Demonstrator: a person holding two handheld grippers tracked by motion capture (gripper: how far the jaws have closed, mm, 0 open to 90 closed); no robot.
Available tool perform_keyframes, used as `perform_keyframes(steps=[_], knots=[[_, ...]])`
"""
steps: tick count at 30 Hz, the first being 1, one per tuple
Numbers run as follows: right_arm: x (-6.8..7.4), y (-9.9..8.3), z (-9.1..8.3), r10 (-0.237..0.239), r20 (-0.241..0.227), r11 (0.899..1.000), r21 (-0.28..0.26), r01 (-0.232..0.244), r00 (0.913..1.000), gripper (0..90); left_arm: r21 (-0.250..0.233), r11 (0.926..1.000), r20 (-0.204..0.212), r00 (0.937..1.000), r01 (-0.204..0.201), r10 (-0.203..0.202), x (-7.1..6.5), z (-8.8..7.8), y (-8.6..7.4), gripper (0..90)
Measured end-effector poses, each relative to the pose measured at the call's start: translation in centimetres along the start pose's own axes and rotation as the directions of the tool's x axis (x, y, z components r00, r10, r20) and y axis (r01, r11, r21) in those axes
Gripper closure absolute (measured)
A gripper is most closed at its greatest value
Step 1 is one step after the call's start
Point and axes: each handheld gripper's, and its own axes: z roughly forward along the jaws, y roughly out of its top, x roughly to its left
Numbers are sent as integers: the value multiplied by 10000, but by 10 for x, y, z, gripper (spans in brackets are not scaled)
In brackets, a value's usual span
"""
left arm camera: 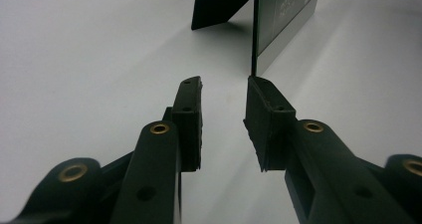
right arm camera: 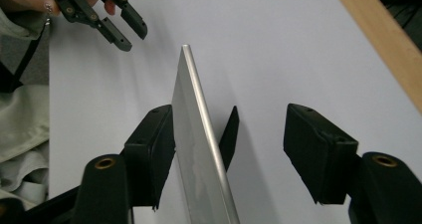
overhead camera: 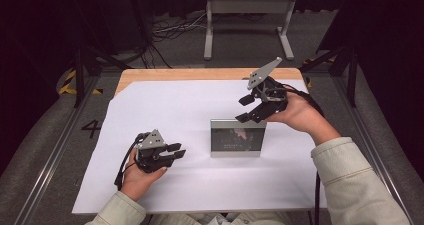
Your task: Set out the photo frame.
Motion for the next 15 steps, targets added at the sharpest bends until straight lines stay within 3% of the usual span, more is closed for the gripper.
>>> perform_keyframes(steps=[2,3,8,15], knots=[[1,-2,-3,-36,149,9999,-141,38,9999,355,-20,10000,-27,10000,-9,9,0,-1,0,665],[2,-6,-10,230,265,9988,-449,-218,9994,352,-18,10000,-33,10000,29,-29,0,-2,0,640],[7,-17,-25,507,652,9939,-1010,-439,9966,292,-185,9997,-140,9997,173,-176,1,-4,0,611],[12,-34,-46,904,1043,9863,-1475,-745,9904,230,-286,9993,-209,9994,255,-261,2,-7,0,579]])
